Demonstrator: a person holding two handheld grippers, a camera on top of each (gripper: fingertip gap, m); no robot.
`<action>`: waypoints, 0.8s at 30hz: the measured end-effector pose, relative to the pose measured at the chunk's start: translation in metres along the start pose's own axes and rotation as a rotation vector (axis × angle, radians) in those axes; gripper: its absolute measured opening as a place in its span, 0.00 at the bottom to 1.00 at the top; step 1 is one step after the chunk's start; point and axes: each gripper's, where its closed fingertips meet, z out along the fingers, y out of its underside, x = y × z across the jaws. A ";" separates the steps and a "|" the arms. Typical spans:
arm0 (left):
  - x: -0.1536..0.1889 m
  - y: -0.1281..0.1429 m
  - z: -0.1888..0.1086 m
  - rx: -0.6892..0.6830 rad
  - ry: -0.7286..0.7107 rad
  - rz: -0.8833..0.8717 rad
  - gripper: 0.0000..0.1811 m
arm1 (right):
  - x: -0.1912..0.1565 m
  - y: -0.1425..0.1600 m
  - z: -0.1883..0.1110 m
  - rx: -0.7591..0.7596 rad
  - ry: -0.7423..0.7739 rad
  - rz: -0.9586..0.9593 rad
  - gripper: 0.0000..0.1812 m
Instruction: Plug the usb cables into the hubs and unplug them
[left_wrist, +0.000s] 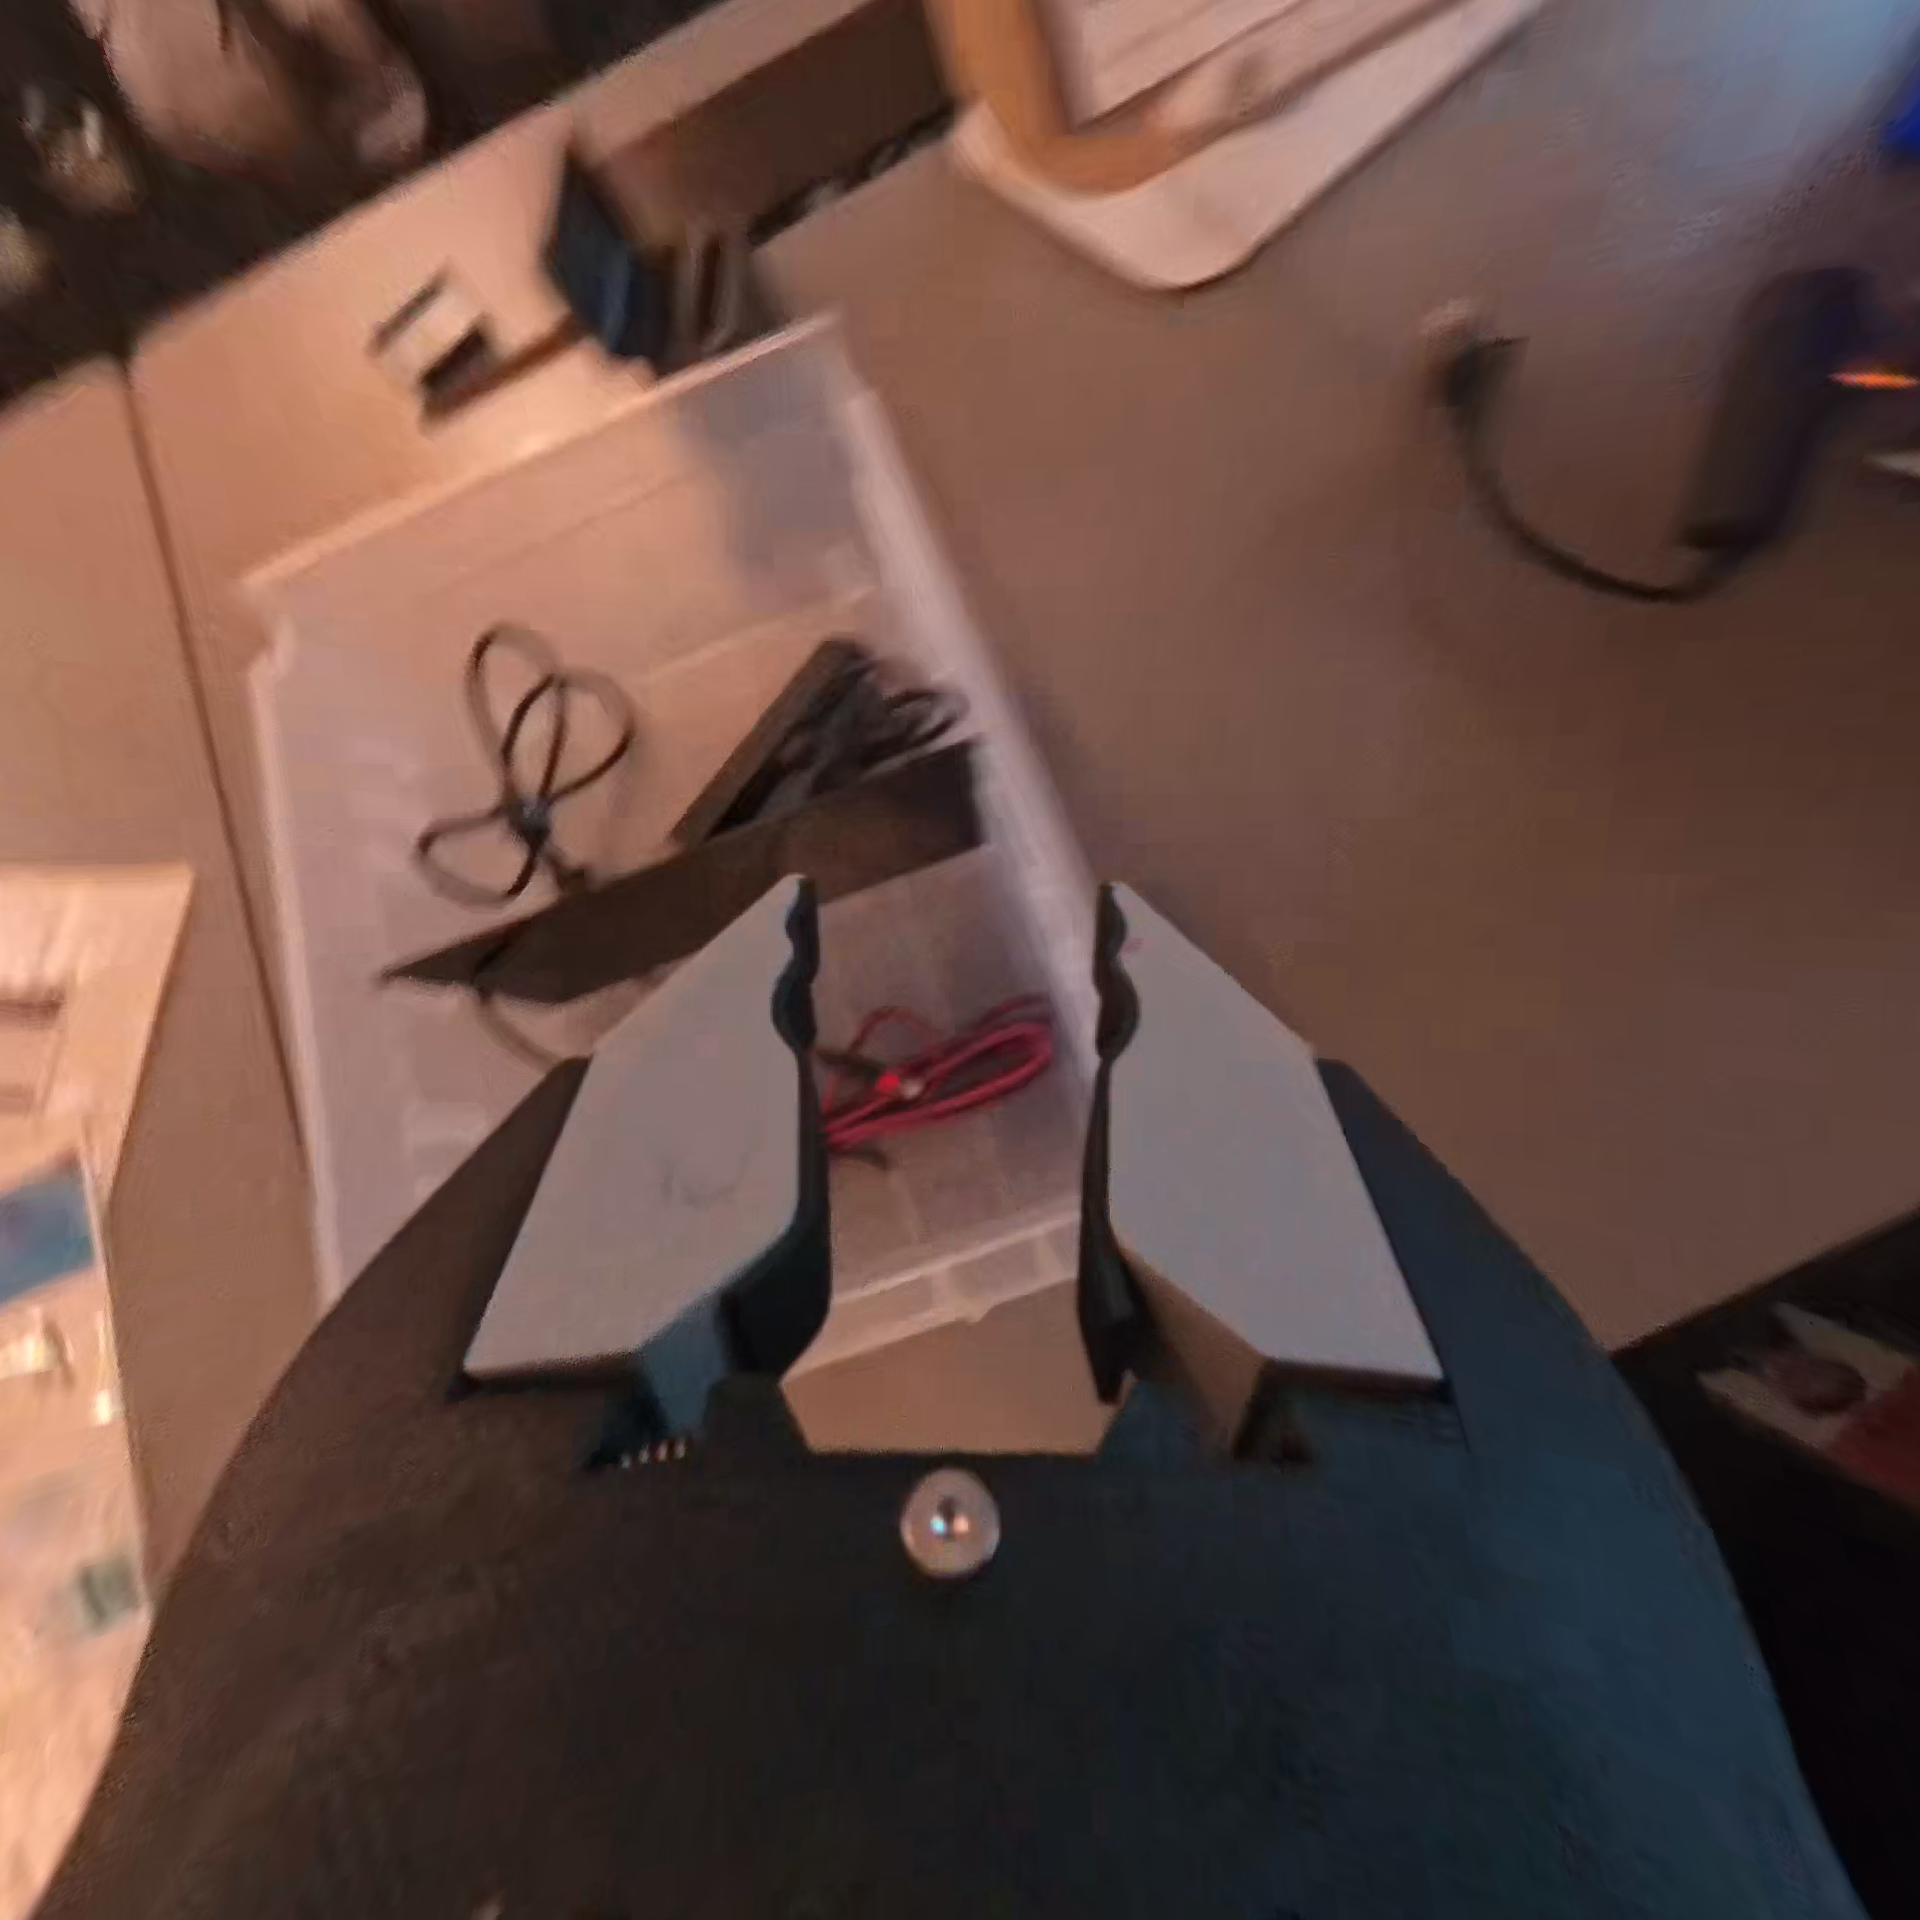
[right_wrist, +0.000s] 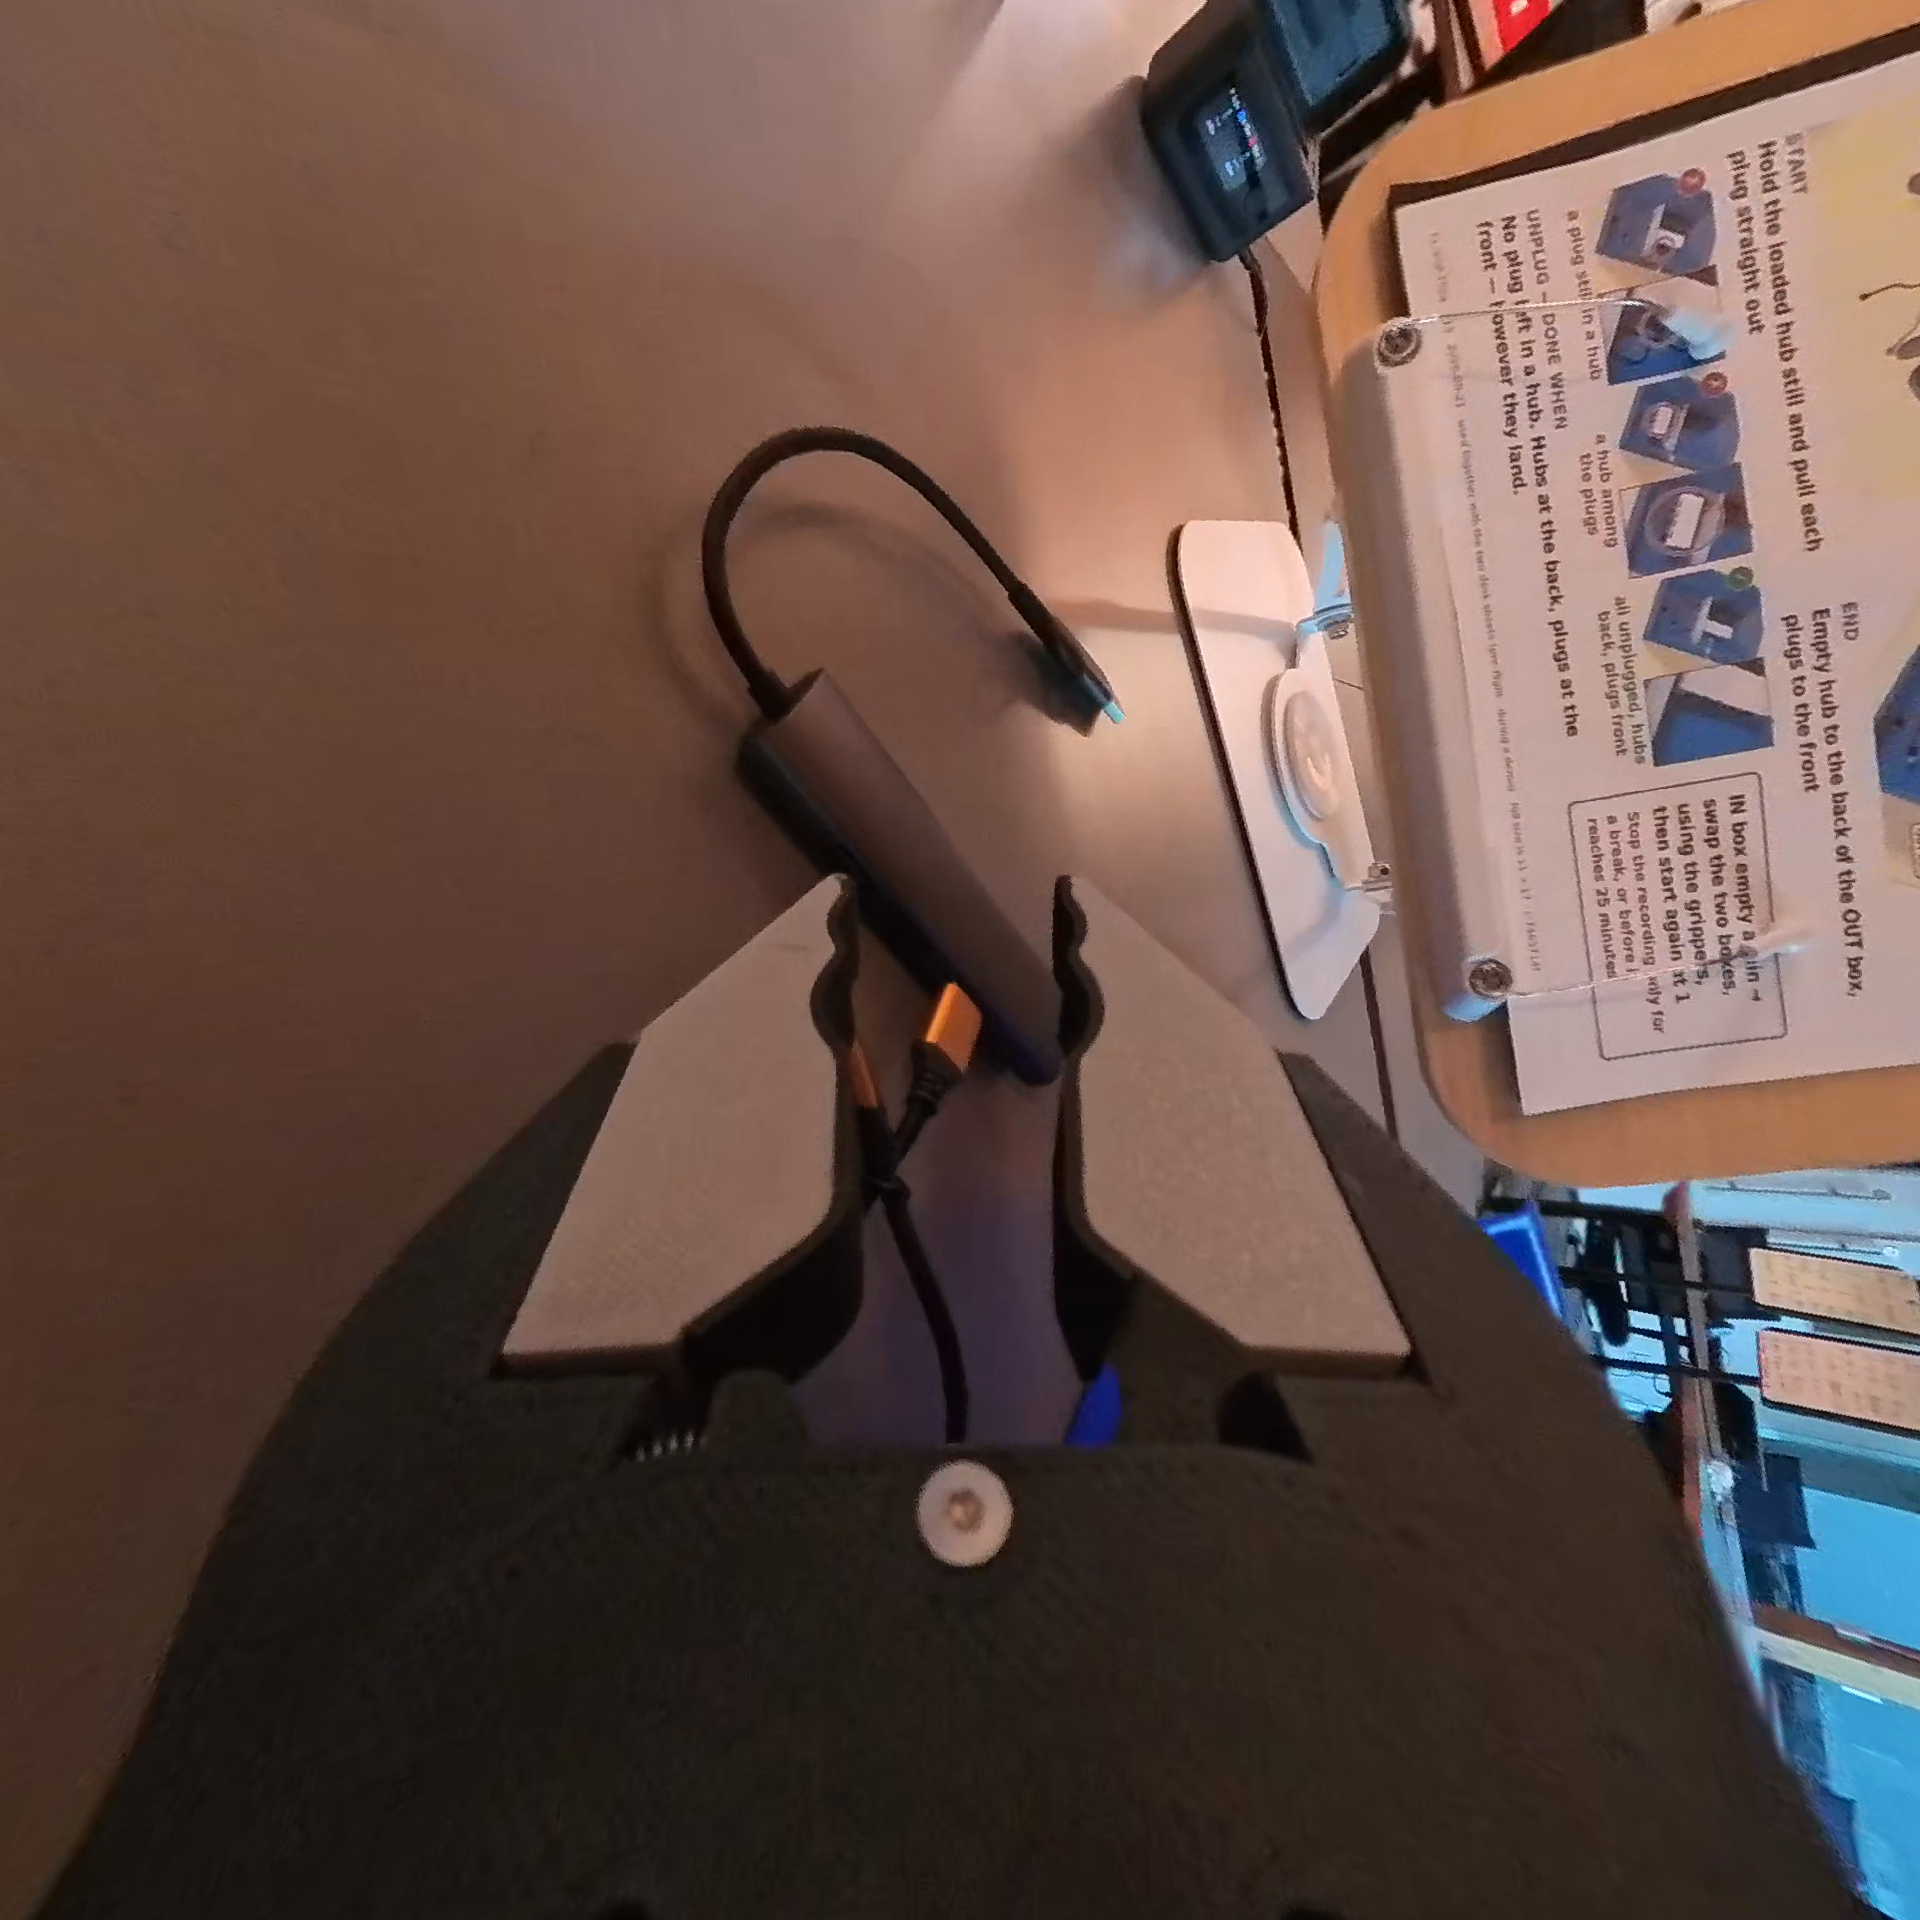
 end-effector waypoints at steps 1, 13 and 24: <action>-0.021 0.010 0.003 -0.037 0.003 -0.080 0.31 | -0.001 -0.001 0.000 0.002 0.001 -0.001 0.19; -0.064 0.083 0.085 -0.234 0.214 -0.573 0.03 | 0.006 0.000 -0.002 0.021 0.011 0.048 0.19; -0.036 -0.078 -0.039 0.194 0.294 -0.233 0.00 | 0.030 -0.027 -0.027 0.226 0.012 0.230 0.14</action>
